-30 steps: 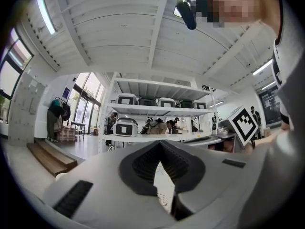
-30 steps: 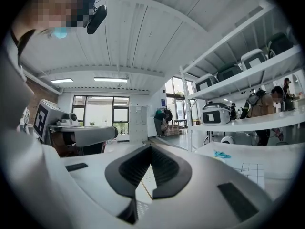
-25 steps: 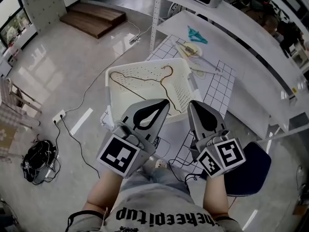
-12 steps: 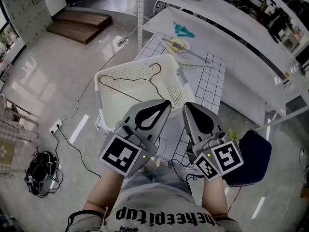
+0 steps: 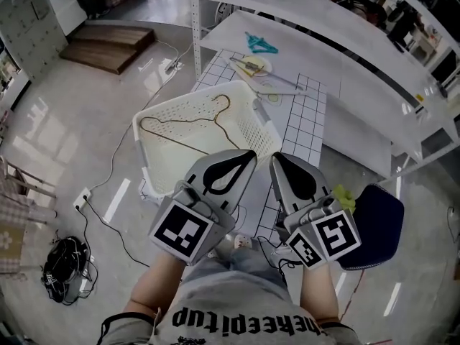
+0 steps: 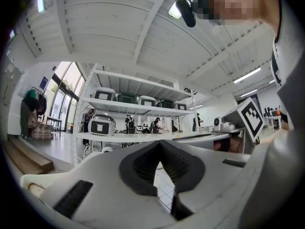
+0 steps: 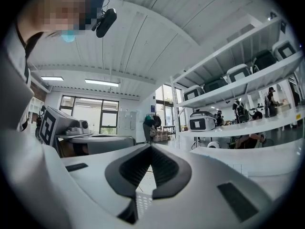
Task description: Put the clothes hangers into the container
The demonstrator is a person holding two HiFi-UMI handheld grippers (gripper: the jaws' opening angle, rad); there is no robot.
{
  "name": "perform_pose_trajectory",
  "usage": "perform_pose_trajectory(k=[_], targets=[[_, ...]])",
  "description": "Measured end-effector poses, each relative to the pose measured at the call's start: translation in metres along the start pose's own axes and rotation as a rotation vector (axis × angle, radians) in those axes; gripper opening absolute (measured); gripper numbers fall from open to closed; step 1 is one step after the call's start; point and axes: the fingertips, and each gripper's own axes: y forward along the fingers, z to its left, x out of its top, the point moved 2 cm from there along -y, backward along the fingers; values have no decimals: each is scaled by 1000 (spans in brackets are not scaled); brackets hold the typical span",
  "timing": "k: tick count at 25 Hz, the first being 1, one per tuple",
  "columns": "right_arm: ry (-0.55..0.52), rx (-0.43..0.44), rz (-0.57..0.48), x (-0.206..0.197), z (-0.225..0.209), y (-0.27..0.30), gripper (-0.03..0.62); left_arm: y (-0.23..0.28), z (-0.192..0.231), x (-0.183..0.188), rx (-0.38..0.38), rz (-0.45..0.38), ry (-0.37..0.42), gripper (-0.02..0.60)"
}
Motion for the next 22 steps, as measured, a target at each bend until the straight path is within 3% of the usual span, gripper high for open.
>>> perform_pose_trajectory(k=[22], targets=[[-27, -9, -35, 11, 4, -8, 12, -3, -5, 8, -1, -22, 17, 14]])
